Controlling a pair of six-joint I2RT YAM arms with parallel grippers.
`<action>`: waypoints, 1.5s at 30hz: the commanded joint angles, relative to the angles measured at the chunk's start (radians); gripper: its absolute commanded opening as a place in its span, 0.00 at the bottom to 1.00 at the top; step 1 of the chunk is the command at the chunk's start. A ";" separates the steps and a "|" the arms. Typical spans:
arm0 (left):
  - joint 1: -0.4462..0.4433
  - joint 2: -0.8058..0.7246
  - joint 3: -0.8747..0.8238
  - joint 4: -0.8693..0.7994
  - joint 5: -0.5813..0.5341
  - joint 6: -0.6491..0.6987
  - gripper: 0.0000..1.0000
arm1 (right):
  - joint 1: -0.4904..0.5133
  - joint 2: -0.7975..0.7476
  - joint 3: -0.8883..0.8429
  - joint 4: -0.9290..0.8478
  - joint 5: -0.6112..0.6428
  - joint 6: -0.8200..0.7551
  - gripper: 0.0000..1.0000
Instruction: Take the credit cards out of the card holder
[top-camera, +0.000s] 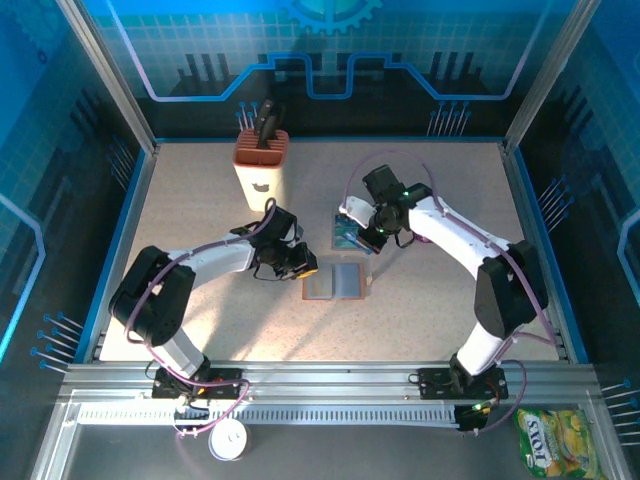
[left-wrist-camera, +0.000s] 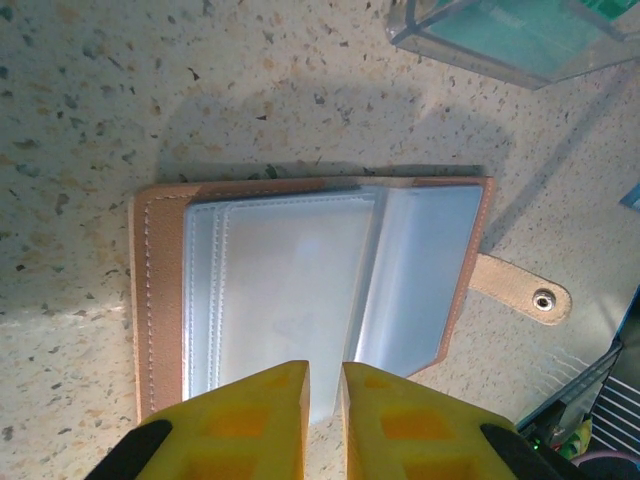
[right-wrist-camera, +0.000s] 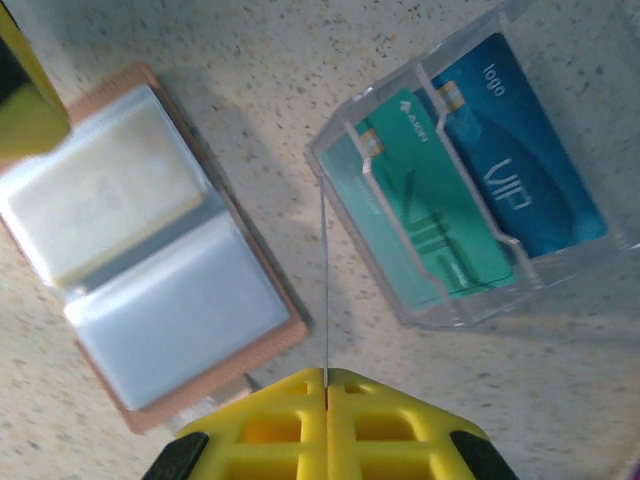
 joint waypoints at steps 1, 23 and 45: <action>0.007 -0.045 -0.014 0.008 -0.015 0.019 0.17 | -0.007 0.071 0.115 -0.140 0.104 -0.157 0.00; 0.053 -0.106 -0.052 -0.005 -0.041 0.013 0.17 | -0.057 0.354 0.525 -0.243 0.062 -0.307 0.00; 0.074 -0.131 -0.084 -0.006 -0.026 0.018 0.17 | -0.055 0.329 0.456 -0.099 0.145 -0.215 0.24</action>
